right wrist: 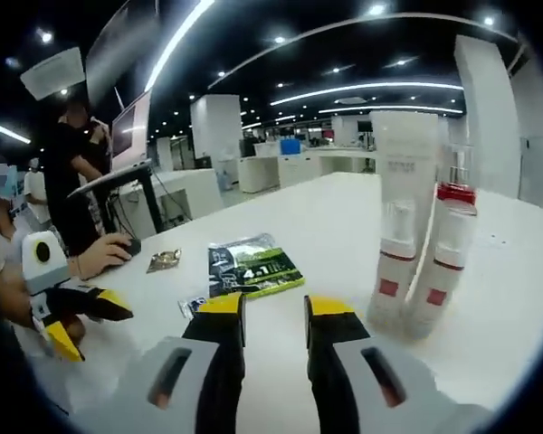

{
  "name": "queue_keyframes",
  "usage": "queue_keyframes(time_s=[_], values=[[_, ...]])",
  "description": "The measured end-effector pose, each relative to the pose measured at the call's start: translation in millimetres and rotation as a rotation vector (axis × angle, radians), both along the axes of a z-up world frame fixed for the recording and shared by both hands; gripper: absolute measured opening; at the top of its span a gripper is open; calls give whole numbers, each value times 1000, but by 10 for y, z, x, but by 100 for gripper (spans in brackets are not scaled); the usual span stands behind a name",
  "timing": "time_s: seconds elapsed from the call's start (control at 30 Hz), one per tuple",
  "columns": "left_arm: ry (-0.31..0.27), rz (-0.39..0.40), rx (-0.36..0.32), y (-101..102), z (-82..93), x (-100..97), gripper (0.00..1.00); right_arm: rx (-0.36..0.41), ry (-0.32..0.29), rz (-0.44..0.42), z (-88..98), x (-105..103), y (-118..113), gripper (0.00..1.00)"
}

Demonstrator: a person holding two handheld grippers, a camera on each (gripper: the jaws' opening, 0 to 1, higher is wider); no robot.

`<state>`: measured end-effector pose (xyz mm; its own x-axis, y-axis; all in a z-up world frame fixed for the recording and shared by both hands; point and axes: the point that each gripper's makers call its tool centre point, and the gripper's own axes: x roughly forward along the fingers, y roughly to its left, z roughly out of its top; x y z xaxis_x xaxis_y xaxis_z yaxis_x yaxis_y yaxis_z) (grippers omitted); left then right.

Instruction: Arrange the skincare products in the storage area until every visible bottle or jar stands upright without overlapping.

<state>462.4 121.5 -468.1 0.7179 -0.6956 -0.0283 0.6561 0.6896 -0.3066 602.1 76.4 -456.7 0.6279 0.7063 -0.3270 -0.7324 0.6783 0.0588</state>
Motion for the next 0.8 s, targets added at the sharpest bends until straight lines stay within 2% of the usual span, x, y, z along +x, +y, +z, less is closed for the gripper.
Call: queue_keyframes(time_s=[0.13,0.23,0.3,0.33,0.4,0.47,0.57,0.8], values=[[-5,5,10,6,-4,2,43,-30,22,14,-55,124,207,30],[-16,26,24,28,-6,23,40,-53,74,8,-147,250,346,37],[-21,28,28,28,-4,26,40,-66,78,-21,-188,358,370,35],[-21,29,29,28,-4,26,40,-37,135,-57,-240,404,371,33],[-23,29,34,28,-8,25,40,-15,211,-101,-351,471,368,34],[-24,29,35,29,-8,27,40,-34,217,-105,-408,500,359,31],[-25,28,35,30,-7,30,40,-15,251,-135,-508,567,369,31],[-29,15,37,13,-11,17,40,-15,248,-169,-556,677,367,30]])
